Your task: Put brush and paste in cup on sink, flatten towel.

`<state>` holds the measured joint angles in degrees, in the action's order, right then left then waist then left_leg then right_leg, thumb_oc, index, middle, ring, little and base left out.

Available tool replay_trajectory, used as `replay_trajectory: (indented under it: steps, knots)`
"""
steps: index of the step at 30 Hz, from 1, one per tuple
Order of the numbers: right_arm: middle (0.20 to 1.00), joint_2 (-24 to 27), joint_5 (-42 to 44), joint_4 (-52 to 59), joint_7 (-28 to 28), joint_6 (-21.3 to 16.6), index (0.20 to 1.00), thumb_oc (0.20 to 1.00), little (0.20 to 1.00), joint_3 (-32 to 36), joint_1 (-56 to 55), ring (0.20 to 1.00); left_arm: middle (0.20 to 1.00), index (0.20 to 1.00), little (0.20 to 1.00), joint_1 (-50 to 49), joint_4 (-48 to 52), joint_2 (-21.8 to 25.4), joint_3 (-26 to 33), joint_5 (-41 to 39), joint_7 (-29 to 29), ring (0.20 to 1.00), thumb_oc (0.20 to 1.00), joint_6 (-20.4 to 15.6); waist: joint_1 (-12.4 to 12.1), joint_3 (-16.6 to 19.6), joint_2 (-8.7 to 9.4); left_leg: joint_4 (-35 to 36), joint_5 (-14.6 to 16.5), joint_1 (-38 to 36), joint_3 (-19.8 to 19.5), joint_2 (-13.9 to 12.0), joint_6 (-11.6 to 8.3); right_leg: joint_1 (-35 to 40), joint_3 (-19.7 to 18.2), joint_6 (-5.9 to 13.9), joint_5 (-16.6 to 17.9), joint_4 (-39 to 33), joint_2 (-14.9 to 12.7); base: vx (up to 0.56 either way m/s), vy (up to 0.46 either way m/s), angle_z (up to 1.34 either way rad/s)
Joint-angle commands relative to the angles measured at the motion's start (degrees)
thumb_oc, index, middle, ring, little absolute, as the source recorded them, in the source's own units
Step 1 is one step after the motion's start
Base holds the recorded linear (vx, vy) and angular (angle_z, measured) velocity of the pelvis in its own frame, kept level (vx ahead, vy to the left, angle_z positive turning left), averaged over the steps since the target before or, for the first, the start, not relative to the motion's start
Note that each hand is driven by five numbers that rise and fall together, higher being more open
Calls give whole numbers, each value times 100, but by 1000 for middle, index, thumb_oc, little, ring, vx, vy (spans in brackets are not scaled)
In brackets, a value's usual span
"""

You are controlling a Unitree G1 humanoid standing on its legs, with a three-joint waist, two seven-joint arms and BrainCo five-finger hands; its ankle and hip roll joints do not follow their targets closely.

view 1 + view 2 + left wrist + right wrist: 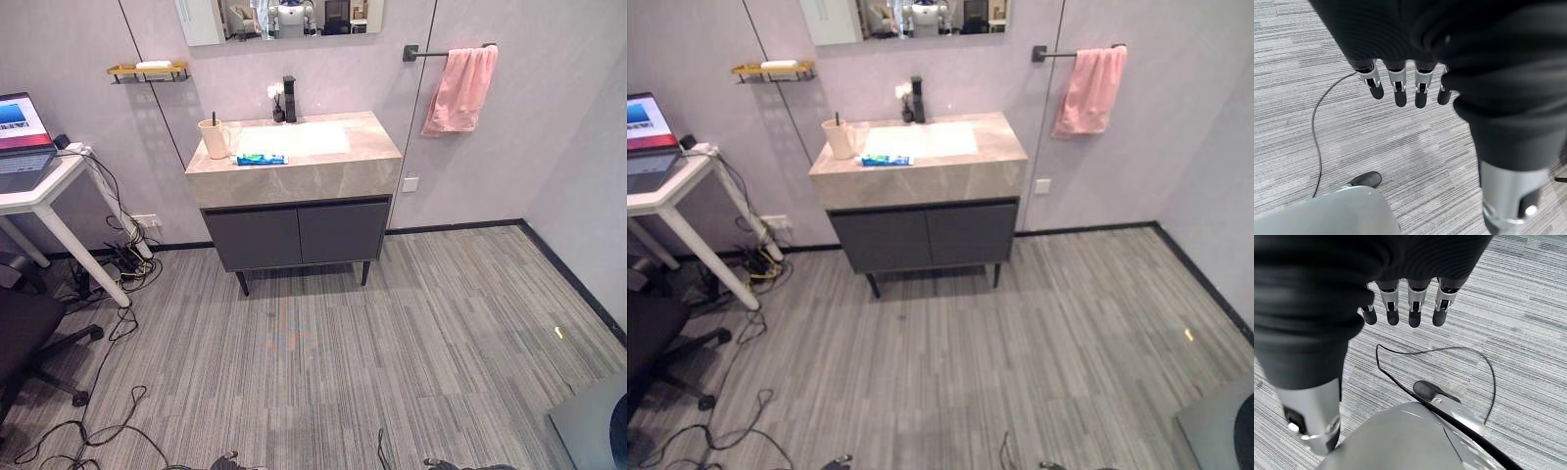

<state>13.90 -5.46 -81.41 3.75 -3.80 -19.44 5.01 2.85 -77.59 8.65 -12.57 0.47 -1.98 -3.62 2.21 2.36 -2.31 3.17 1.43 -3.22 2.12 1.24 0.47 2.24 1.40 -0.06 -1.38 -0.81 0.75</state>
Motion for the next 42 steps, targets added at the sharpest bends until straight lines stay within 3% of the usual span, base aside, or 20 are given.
replay_trajectory:
  steps: [1, 18, 32, 37, 41, 42]
  knots:
    - [1000, -133, -153, -433, -80, -52, 1000, 1000, 1000, -319, 211, 1000, 1000, 1000, 1000, 199, -224, -109, -58, 119, -34, 1000, 1000, -168, -75, 150, 304, 183, -29, 13, 9, -133, -261, 93, -394, 467, 828, -419, -648, 0, 0, 0]
    - [1000, -244, 141, 139, 21, -128, 1000, 1000, 1000, -260, -34, 1000, 1000, 1000, 1000, 194, -379, 43, -8, 38, -27, 1000, 1000, -226, -47, 198, 378, 183, 8, -8, 53, -136, -242, 86, -481, 445, 815, -419, -624, 0, 0, 0]
    - [1000, -158, 167, 1160, 273, -39, 1000, 1000, 1000, -419, -32, 1000, 1000, 1000, 1000, 360, -324, 288, 28, -1, -18, 1000, 1000, -182, -55, -92, 516, 183, -52, 29, 145, -71, -112, -134, -515, 547, 893, -6, -702, -8, 38, -3]
    - [1000, -126, 194, 1448, 296, -8, 1000, 1000, 1000, -428, 22, 1000, 1000, 1000, 1000, 407, -279, 382, -41, 48, -21, 1000, 1000, -171, -37, -245, 528, 183, -56, 27, 177, -42, -43, -404, -557, 615, 878, 558, -652, -9, 83, -6]
    - [1000, -237, 309, 1295, 155, 12, 1000, 1000, 1000, -155, -55, 1000, 1000, 1000, 1000, 390, -236, 518, 55, -57, -66, 1000, 1000, -117, 41, -603, 322, 183, -91, -183, 174, -34, 45, -1258, -324, 607, 1088, 2577, -533, 33, 205, -18]
    - [1000, -257, 355, 1290, 145, 20, 1000, 1000, 1000, -80, -111, 1000, 1000, 1000, 1000, 385, -265, 520, 37, -57, -57, 1000, 1000, -96, 56, -624, 291, 183, -107, -237, 156, -37, 34, -1339, -254, 597, 1093, 2611, -523, 203, 130, 22]
